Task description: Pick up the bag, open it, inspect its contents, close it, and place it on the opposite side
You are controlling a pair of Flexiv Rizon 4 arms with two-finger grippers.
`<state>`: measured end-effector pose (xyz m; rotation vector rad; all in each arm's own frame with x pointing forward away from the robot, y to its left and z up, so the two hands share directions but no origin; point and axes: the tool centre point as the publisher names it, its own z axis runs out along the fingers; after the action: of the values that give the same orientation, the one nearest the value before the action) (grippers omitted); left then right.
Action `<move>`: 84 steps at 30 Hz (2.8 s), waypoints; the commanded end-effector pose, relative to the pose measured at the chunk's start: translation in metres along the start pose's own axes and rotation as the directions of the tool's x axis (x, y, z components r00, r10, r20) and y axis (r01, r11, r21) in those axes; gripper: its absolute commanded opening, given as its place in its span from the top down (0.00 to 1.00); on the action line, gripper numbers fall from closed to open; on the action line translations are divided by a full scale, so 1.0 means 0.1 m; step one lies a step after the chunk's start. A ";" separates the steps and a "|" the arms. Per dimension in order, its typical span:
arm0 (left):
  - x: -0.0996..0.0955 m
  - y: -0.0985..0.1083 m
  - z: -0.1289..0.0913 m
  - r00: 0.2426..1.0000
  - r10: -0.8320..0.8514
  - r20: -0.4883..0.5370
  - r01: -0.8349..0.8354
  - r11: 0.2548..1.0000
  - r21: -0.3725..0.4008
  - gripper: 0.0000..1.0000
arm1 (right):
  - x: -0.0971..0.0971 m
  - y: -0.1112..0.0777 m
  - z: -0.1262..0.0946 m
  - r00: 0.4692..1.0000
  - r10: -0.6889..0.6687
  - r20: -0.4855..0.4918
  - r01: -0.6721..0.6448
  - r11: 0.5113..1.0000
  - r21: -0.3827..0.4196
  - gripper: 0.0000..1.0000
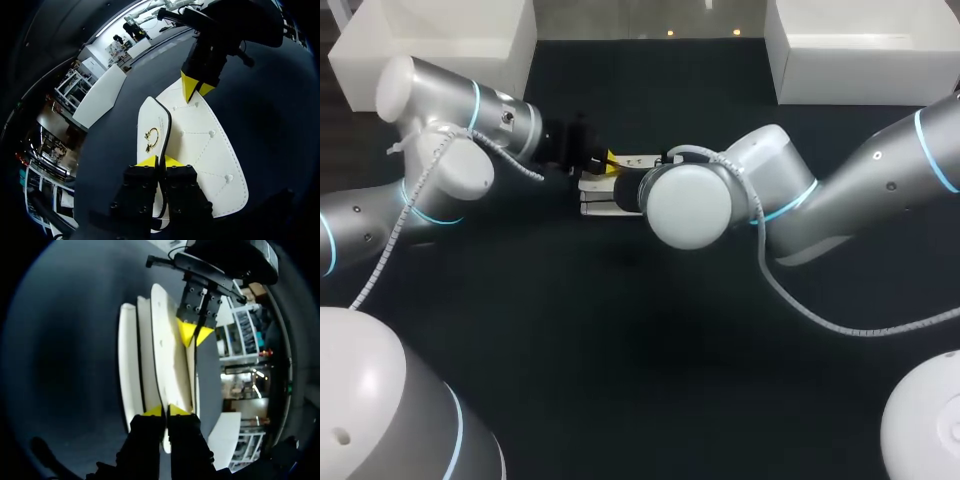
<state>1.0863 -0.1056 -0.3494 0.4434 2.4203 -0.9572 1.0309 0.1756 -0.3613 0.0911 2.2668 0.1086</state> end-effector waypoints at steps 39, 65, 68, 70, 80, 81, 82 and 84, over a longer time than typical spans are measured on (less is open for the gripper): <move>0.05 -0.04 -0.01 1.000 -0.031 0.004 0.031 0.999 0.036 1.00 | 0.00 0.01 0.02 1.000 0.001 0.004 -0.001 1.000 -0.001 1.00; 0.03 -0.01 0.01 1.000 -0.015 0.000 0.015 0.999 0.041 1.00 | 0.00 0.01 0.02 1.000 0.001 0.004 -0.001 1.000 -0.001 1.00; 0.05 -0.02 0.00 1.000 0.019 0.008 -0.019 1.000 0.022 1.00 | 0.00 0.01 0.02 1.000 0.001 0.004 -0.001 1.000 -0.001 1.00; 0.05 -0.04 -0.01 0.999 0.037 0.013 -0.037 0.999 0.014 0.98 | 0.00 0.01 0.02 1.000 0.001 0.004 -0.001 1.000 -0.001 1.00; 0.04 -0.09 0.08 0.996 0.090 0.015 -0.089 0.996 -0.023 1.00 | 0.00 0.01 0.02 1.000 0.001 0.004 -0.001 1.000 -0.001 1.00; 0.03 -0.09 0.09 0.995 0.093 0.017 -0.093 0.995 -0.025 1.00 | 0.00 0.01 0.02 1.000 0.001 0.004 -0.001 1.000 -0.001 1.00; 0.03 -0.10 0.09 0.994 0.105 0.020 -0.104 0.994 -0.034 1.00 | 0.00 0.01 0.02 1.000 0.001 0.004 -0.001 1.000 -0.001 1.00; 0.04 -0.10 0.09 0.992 0.123 0.027 -0.121 0.991 -0.047 1.00 | 0.00 0.01 0.02 1.000 0.001 0.004 -0.001 1.000 -0.001 1.00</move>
<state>1.0827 -0.1146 -0.3479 0.5555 2.3596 -0.8616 1.0317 0.1751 -0.3615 0.0917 2.2660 0.1081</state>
